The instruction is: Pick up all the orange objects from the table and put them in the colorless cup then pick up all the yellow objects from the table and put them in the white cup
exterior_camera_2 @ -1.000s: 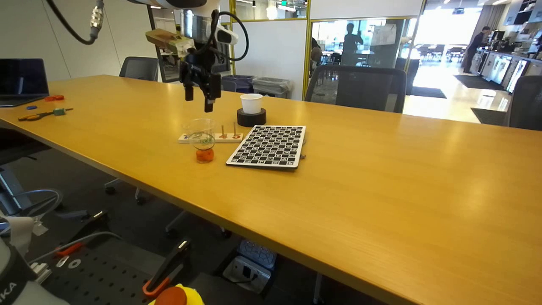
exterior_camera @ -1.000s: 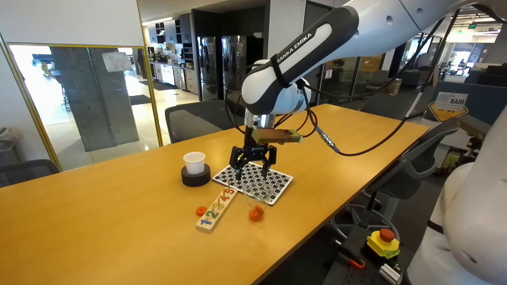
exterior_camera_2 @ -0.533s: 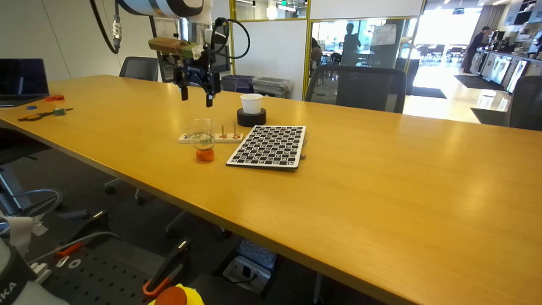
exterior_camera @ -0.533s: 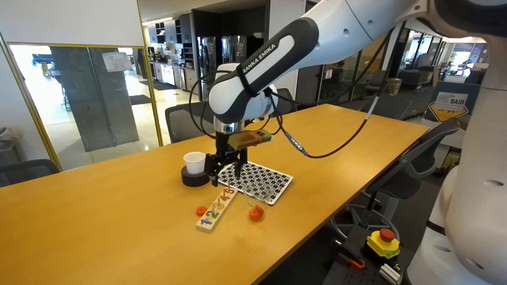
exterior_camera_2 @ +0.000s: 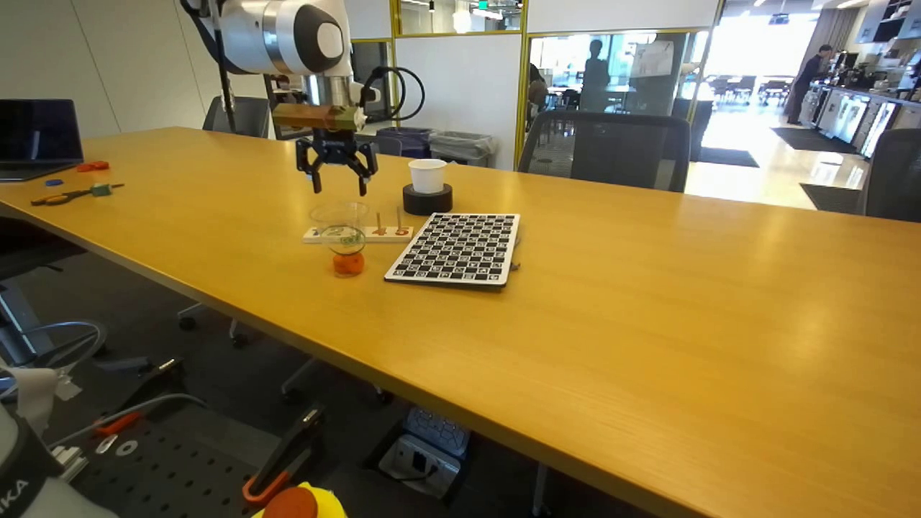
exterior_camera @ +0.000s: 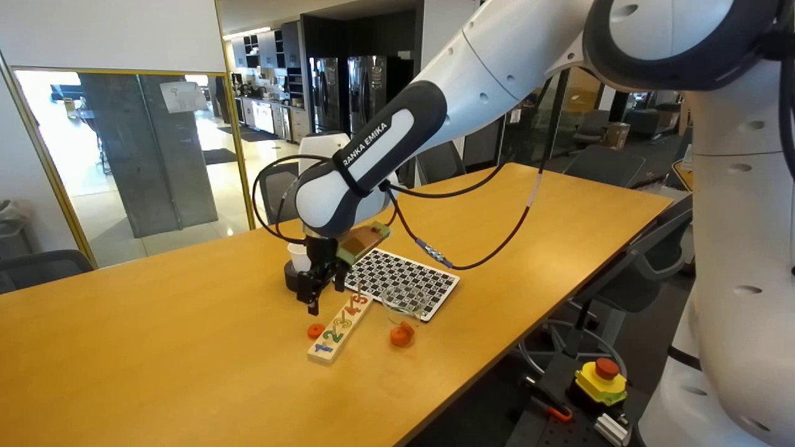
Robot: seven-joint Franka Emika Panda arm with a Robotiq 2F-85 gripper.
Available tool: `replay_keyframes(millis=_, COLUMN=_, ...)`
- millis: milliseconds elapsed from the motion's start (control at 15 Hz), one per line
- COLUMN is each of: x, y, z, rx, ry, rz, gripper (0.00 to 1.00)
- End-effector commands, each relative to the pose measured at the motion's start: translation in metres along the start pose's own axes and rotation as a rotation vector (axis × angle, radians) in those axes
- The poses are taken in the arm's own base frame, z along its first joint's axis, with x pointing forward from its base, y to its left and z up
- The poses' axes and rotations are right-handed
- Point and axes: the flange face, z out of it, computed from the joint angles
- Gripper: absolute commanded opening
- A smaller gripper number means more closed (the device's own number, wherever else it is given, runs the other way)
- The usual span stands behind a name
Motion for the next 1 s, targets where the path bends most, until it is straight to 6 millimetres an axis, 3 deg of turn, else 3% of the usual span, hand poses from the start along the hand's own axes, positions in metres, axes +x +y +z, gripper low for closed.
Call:
replay_keyframes(millis=0, x=0.019, y=-0.008, z=0.013, rx=-0.008, ry=0.066, rz=-0.049, gripper=1.00)
replay_keyframes(millis=933, x=0.033, y=-0.023, z=0.054, rx=-0.024, ry=0.040, rz=-0.050, gripper=1.00)
